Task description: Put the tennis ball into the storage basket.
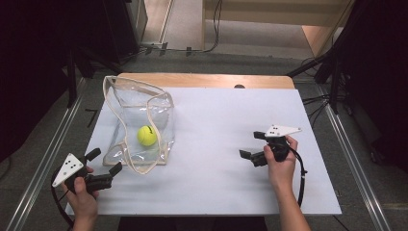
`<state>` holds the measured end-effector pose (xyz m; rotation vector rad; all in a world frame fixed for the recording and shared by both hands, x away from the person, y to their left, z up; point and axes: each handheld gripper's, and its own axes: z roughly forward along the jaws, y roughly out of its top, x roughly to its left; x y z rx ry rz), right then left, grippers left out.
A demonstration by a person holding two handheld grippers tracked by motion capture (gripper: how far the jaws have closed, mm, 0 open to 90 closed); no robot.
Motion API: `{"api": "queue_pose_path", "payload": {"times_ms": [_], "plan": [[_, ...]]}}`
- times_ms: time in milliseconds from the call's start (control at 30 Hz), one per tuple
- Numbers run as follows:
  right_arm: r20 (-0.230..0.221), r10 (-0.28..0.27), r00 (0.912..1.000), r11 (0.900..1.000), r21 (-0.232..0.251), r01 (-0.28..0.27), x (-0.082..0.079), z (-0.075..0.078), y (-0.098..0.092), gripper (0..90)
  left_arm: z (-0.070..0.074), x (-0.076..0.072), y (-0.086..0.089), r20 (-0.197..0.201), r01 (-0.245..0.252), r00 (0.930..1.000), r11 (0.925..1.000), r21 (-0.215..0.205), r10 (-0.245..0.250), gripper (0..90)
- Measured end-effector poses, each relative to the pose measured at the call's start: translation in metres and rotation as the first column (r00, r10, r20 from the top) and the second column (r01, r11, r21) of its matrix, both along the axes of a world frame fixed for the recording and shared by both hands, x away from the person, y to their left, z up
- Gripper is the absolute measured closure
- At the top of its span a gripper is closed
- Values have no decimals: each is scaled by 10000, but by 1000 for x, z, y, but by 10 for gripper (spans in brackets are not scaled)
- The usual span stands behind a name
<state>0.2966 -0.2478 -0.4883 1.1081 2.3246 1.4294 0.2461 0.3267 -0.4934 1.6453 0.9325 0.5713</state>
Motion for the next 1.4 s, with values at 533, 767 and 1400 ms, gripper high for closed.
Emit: {"api": "queue_pose_path", "payload": {"times_ms": [533,767,1400], "plan": [[2,-1125,9936,9917,632,1123,-30,-13,-51,0,0,0,-1,-49,-64,10000,9999,138,65,0],[-4,-1602,9871,9844,740,1597,-44,-18,-71,0,-1,0,-2,-34,-5,10000,9996,278,6,0],[332,-2814,9590,9539,1183,2758,-87,-20,-125,0,-1,-1,-2,-93,-84,9999,9994,336,87,0]]}}
